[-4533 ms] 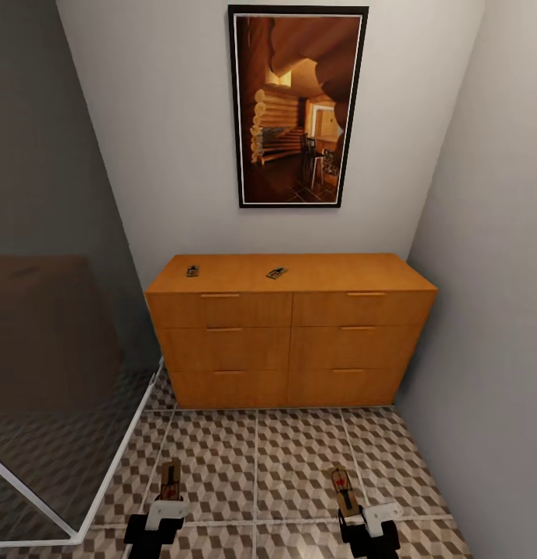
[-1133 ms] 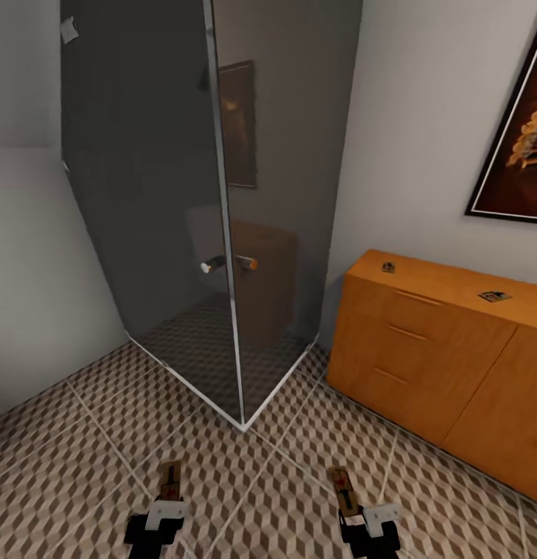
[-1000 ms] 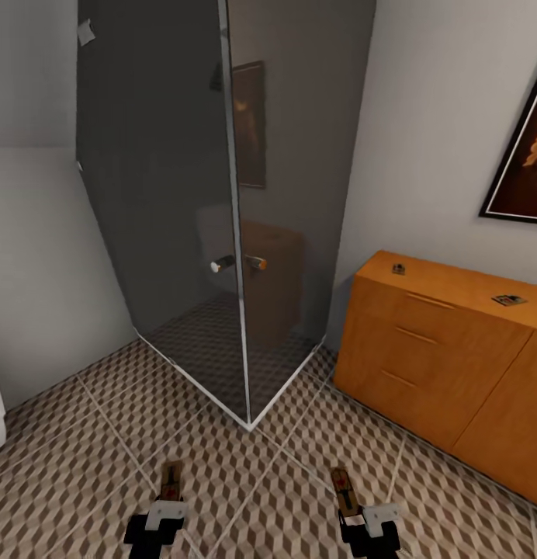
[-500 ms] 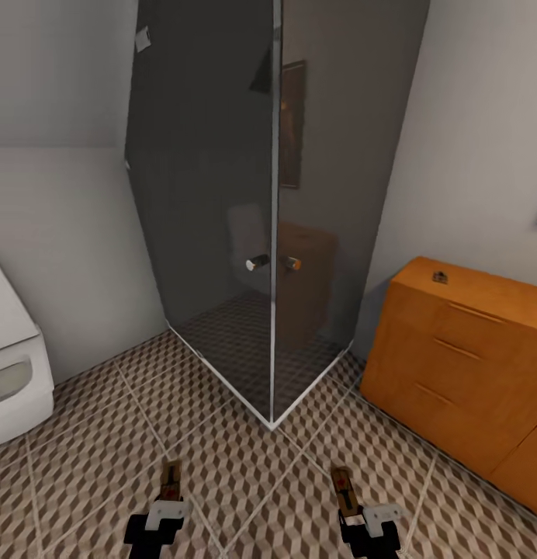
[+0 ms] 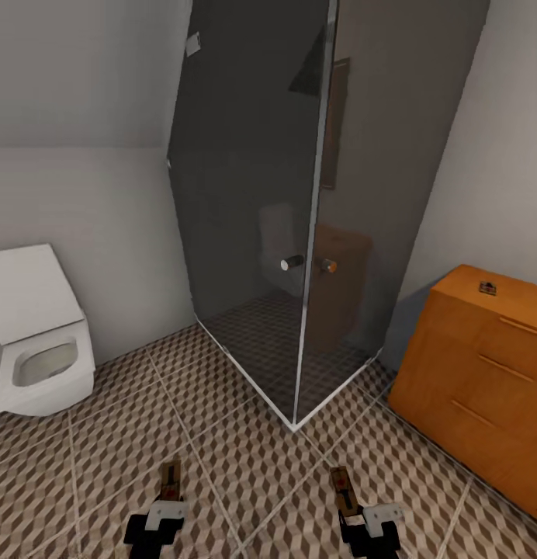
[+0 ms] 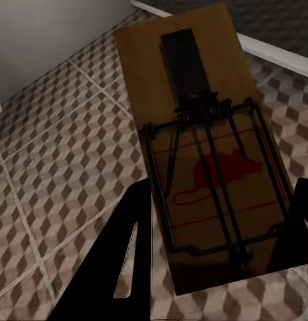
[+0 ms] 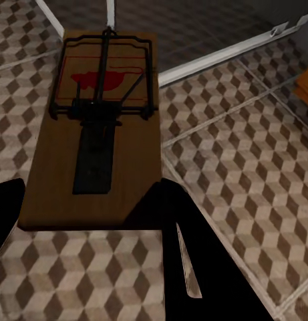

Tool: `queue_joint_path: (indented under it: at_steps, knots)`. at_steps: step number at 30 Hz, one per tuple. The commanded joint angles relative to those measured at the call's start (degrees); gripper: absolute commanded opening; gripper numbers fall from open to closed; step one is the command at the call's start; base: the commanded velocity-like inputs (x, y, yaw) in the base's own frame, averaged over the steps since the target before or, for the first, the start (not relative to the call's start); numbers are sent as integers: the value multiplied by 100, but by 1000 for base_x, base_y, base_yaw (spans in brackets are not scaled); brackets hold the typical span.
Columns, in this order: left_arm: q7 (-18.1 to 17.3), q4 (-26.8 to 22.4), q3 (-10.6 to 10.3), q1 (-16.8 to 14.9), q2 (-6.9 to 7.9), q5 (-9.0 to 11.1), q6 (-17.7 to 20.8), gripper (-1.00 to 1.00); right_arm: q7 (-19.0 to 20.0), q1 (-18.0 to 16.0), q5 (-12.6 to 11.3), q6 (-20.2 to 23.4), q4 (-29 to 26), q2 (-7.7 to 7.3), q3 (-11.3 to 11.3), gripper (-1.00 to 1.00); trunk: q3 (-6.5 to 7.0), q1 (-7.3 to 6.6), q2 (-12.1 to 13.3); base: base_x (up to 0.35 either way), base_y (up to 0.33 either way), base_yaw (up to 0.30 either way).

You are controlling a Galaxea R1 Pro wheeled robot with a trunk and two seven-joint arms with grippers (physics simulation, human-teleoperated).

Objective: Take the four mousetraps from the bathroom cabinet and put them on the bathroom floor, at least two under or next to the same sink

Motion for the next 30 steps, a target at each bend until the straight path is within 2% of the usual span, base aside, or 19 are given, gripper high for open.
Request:
queue_joint_path:
  at_steps: [1, 30]
  knots:
    - [12, 23, -49, -10, -6, 48, -31, -100, -33, -2, 46, -11, 2, 1, 0, -100, -5, 0, -3, 0, 0, 256]
    - [12, 23, -49, -10, -2, 48, -31, -100, -114, -2, 46, -12, 2, 6, 9, -100, -5, 0, -3, 0, 0, 256]
